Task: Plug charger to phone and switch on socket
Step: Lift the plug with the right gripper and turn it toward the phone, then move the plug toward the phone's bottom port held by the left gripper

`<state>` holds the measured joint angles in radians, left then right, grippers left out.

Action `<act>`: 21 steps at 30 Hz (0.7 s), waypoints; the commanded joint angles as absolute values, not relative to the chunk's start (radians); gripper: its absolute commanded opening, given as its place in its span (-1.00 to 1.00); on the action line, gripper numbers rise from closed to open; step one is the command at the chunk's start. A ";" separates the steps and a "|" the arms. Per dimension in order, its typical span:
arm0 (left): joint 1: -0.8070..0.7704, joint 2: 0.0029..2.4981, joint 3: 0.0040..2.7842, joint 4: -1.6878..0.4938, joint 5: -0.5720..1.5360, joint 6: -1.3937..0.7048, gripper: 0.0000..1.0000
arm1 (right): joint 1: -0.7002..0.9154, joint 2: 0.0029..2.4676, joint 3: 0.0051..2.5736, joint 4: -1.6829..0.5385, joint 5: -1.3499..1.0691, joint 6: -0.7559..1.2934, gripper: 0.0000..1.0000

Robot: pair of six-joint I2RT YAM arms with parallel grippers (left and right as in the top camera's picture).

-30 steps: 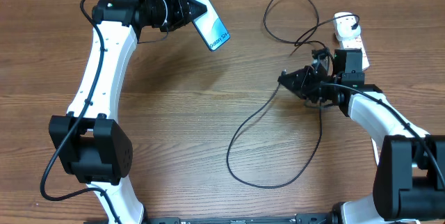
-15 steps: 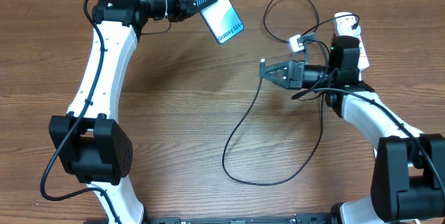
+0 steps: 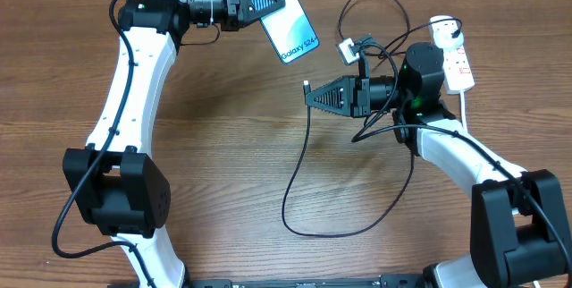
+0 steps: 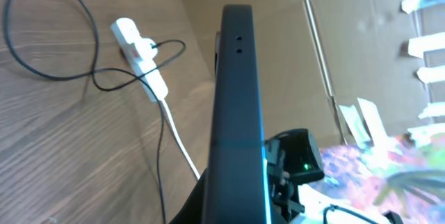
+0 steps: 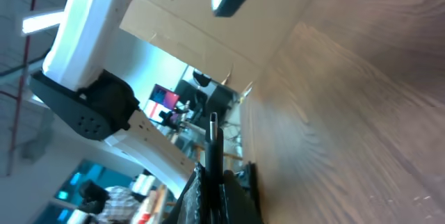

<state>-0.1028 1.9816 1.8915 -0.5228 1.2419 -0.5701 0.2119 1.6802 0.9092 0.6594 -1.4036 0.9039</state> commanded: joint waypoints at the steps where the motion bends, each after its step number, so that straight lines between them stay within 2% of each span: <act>1: -0.103 1.975 1.917 -0.514 1.343 -0.553 -0.92 | 0.218 1.657 0.925 0.673 -1.417 1.014 -0.93; 8: -0.103 1.975 1.917 -0.516 1.465 -0.503 -0.92 | 0.218 1.657 0.925 0.673 -1.443 1.026 -0.93; 21: -0.093 1.975 1.872 -0.531 1.471 -0.467 -0.92 | 0.220 1.657 0.925 0.689 -1.517 1.074 -0.93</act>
